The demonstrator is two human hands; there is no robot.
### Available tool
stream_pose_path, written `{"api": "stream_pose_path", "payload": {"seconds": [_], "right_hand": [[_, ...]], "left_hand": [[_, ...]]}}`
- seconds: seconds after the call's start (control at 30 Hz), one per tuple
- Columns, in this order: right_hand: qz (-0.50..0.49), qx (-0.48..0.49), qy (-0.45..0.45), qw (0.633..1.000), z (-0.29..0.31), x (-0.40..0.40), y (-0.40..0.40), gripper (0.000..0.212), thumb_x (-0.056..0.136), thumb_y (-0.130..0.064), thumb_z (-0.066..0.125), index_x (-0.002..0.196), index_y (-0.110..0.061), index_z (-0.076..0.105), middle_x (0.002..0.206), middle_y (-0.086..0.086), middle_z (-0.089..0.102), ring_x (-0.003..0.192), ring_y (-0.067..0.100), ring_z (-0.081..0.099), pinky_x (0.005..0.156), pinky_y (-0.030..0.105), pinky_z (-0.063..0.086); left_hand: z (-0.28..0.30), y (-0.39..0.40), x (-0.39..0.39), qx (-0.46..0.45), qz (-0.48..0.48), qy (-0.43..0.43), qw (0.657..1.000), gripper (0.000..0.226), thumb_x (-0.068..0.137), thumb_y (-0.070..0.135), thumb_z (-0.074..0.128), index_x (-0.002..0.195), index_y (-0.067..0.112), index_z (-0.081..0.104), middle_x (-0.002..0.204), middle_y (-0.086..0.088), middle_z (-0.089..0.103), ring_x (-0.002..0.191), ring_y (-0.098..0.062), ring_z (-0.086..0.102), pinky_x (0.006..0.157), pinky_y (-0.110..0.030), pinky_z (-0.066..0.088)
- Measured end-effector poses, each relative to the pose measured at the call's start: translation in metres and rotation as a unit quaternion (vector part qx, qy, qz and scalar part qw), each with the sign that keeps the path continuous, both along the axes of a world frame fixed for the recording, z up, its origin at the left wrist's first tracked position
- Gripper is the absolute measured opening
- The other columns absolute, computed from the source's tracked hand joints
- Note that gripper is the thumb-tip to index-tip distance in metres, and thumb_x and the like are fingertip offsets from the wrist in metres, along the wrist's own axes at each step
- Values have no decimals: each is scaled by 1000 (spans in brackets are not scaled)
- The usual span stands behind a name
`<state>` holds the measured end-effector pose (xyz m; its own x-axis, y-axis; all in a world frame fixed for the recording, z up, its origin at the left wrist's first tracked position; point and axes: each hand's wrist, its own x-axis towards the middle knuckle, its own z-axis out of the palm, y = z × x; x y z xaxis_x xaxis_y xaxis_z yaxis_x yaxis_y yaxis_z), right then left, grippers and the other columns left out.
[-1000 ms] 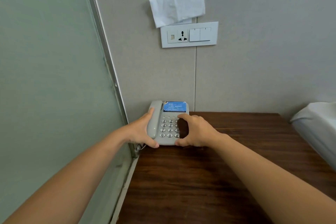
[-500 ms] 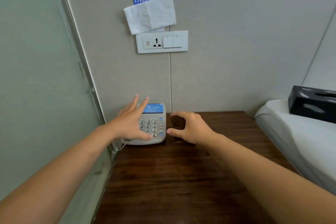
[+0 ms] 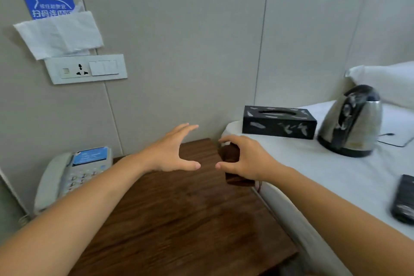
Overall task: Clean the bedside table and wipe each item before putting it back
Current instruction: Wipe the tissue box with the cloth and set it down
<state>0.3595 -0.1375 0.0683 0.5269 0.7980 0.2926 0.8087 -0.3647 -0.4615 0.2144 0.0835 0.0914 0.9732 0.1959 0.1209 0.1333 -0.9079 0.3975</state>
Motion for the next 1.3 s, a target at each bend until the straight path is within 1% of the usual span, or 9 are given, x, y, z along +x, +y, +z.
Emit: {"api": "stream_pose_path", "payload": {"seconds": [0.17, 0.3, 0.4, 0.47, 0.63, 0.77, 0.93, 1.13, 1.3], "right_hand": [[-50, -11, 16, 999, 9, 33, -63, 76, 74, -65, 81, 139, -36, 53, 117, -9, 62, 105, 12, 60, 91, 26, 52], [-88, -1, 38, 995, 5, 59, -92, 73, 73, -64, 82, 136, -37, 55, 115, -9, 62, 101, 9, 60, 83, 21, 48], [-111, 15, 49, 993, -2, 78, -102, 70, 73, -64, 82, 133, -37, 57, 113, -10, 64, 100, 8, 61, 84, 22, 50], [-119, 33, 58, 991, -4, 88, -104, 68, 74, -63, 82, 132, -37, 58, 113, -10, 64, 99, 8, 62, 86, 25, 54], [-128, 91, 69, 985, -15, 109, -96, 68, 72, -66, 81, 130, -39, 58, 112, -12, 63, 100, 6, 62, 88, 27, 55], [-122, 100, 64, 985, -24, 112, -92, 66, 74, -65, 80, 131, -39, 58, 111, -14, 61, 101, 5, 58, 84, 20, 48], [-123, 114, 64, 984, -26, 113, -94, 65, 75, -64, 80, 132, -40, 59, 113, -12, 60, 103, 7, 57, 85, 20, 47], [-120, 126, 68, 982, -23, 110, -94, 65, 75, -64, 80, 132, -42, 59, 118, -11, 61, 105, 8, 57, 87, 21, 48], [-99, 138, 35, 985, -10, 93, -94, 59, 75, -62, 80, 128, -42, 61, 110, -14, 60, 100, 5, 58, 86, 21, 48]], "left_hand": [[3, -50, 67, 11, -54, -3, 998, 102, 80, 57, 82, 161, 42, 21, 172, 8, 9, 157, -13, 15, 124, -40, 24], [7, -77, 124, 13, -81, -21, 996, 80, 88, 49, 77, 156, 38, 36, 171, 4, 17, 156, -17, 19, 123, -37, 24], [9, -89, 168, 35, -72, -37, 996, 67, 94, 45, 72, 153, 33, 44, 168, -2, 23, 155, -23, 22, 121, -37, 23], [10, -92, 196, 59, -47, -51, 996, 64, 94, 50, 70, 151, 34, 46, 168, -3, 26, 153, -27, 25, 122, -44, 26], [12, -83, 259, 107, -12, -65, 992, 59, 90, 60, 68, 144, 44, 51, 164, -2, 34, 151, -30, 26, 117, -54, 31], [14, -79, 294, 134, -41, -72, 988, 58, 88, 62, 67, 141, 42, 56, 147, 9, 53, 143, -26, 34, 107, -47, 35], [11, -81, 317, 185, -82, -20, 979, 52, 87, 60, 66, 136, 41, 62, 128, 8, 63, 129, -22, 38, 99, -44, 29], [15, -79, 314, 138, -107, -35, 984, 34, 87, 47, 75, 119, 38, 68, 117, 10, 64, 122, -18, 43, 100, -45, 29], [36, -84, 277, 208, -113, -82, 968, 36, 84, 47, 73, 117, 35, 68, 110, 13, 64, 115, -17, 37, 94, -44, 26]]}}
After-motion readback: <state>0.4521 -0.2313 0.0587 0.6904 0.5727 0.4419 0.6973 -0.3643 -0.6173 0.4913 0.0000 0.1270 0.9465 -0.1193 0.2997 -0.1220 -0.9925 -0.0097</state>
